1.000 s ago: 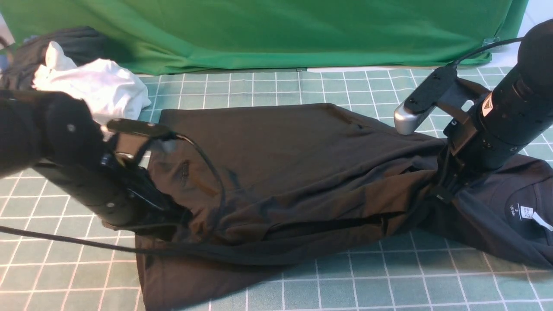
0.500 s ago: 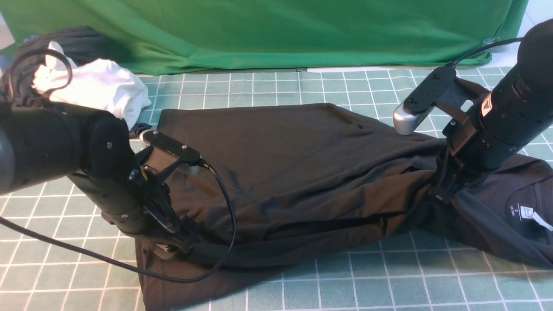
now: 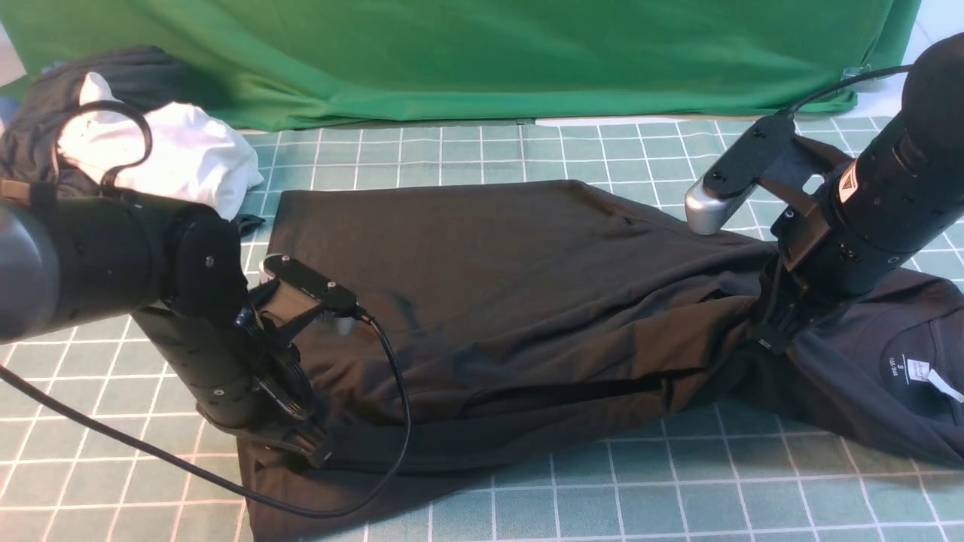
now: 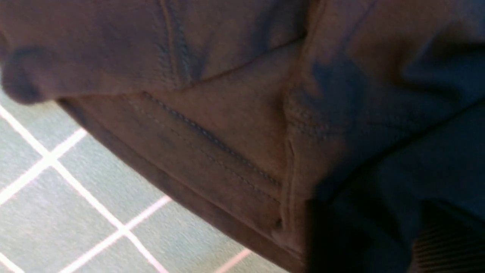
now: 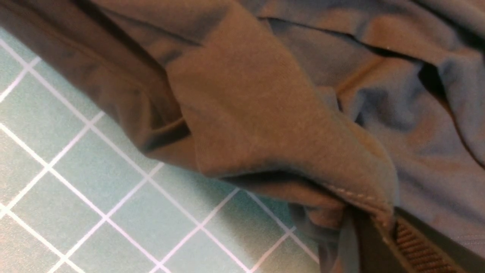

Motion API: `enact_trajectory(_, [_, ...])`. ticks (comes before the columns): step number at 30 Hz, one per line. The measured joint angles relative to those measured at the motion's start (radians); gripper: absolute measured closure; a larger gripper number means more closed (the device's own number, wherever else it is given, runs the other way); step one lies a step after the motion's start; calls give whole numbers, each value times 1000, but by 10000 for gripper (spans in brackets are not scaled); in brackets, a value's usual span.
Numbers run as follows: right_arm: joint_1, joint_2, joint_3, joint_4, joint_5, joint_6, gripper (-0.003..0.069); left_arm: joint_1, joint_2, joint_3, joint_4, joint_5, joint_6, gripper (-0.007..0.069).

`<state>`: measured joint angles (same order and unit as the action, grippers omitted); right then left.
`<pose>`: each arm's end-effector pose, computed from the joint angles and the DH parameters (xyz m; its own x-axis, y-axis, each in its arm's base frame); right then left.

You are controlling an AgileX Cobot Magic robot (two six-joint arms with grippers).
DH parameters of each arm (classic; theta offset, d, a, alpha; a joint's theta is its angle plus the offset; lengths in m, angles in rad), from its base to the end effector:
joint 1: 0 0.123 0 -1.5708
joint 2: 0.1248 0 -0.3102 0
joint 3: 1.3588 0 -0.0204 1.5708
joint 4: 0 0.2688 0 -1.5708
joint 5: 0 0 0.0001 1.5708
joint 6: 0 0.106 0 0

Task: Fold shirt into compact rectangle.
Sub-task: 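Fold the black garment in half by bringing its near edge over to the far edge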

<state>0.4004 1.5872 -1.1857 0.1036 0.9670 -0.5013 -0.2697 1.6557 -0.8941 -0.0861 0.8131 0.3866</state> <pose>0.3058 0.1392 0.2652 -0.6211 -0.7260 -0.2951 -0.7489 0.6608 -0.0496 0.2837 -0.0853 0.1691 -0.8222 0.5602 -0.1005 0.5654 0.8242 -0.0316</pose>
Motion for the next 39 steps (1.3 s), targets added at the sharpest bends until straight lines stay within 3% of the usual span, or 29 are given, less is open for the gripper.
enact_trajectory(2, [0, 0, 0, 0, 0, 0, 624, 0, 0, 0, -1, 1, 0, 557])
enact_trajectory(5, [0, 1, 0, 0, 0, -4, 623, 0, 0, -1, 6, 1, -27, 606])
enact_trajectory(12, [0, 1, -28, 0, 4, -5, 622, 1, -89, -82, 97, 16, -155, 615])
enact_trajectory(23, [-1, 4, -113, -18, -81, -8, 623, 91, -152, -357, 131, 11, -224, 613])
enact_trajectory(29, [-16, 36, -153, -21, -198, -54, 626, 158, -22, -546, 134, 2, -228, 613])
enact_trajectory(39, [-61, 297, -308, -22, -338, -59, 626, 204, 316, -825, 150, -2, -296, 613])
